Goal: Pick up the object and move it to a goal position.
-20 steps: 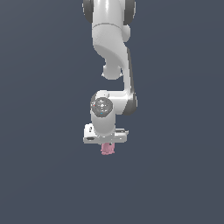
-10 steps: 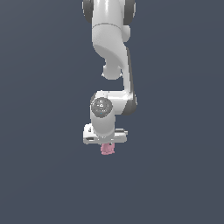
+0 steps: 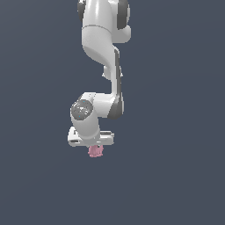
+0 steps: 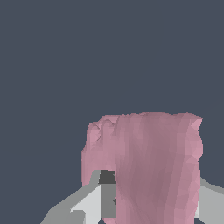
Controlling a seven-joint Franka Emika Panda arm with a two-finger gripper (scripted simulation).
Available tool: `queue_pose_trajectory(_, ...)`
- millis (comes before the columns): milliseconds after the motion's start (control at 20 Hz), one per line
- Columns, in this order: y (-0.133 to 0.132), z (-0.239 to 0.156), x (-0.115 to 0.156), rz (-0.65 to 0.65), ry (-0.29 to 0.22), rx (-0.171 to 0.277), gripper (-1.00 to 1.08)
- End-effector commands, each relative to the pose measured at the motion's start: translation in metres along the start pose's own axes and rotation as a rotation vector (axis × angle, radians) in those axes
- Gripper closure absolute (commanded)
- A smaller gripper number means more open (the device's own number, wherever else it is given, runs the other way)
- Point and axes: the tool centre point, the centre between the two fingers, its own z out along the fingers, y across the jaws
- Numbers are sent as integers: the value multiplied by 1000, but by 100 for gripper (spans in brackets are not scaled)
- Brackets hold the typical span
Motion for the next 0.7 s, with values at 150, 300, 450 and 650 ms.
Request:
queue_pose_trajectory(150, 55, -1, 5, 1, -1, -1, 108)
queue_pose_trajectory(300, 86, -1, 9, 1, -1, -1, 108)
queue_pose_trajectory(450, 112, -2, 12, 1, -1, -1, 108)
queue_pose_trajectory(650, 136, -2, 16, 1, -1, -1, 108)
